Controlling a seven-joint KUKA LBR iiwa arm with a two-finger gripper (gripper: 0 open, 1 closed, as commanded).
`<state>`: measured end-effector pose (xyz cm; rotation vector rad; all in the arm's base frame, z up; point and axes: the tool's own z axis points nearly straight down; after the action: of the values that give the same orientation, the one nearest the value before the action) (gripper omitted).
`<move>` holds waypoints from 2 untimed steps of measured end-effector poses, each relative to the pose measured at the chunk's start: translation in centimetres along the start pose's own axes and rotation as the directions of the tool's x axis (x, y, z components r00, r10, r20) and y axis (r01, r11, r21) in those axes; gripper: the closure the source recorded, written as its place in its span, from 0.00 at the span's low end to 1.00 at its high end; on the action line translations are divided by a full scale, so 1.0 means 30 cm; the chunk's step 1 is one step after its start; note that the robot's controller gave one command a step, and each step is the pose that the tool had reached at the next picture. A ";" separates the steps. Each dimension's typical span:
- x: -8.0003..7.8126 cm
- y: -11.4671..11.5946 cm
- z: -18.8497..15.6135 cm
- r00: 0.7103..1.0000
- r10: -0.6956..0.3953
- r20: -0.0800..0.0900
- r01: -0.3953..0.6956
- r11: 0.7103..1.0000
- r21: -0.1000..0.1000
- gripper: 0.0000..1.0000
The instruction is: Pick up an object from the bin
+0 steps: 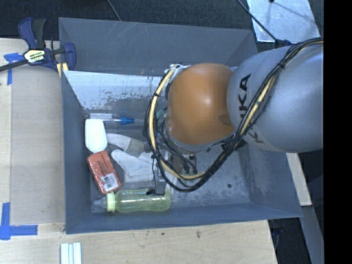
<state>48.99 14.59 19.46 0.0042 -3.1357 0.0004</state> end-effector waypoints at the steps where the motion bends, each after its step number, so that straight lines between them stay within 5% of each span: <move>1: -0.006 -0.002 -0.014 1.000 0.003 0.008 -0.003 1.000 -0.002 0.00; 2: -0.020 -0.146 0.069 0.997 -0.081 0.010 0.081 0.997 -0.001 0.00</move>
Offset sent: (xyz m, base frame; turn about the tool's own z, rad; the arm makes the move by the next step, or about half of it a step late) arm 0.0118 -0.1196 -0.0627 -0.1974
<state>49.59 10.21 17.39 0.1312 -3.1429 -0.0017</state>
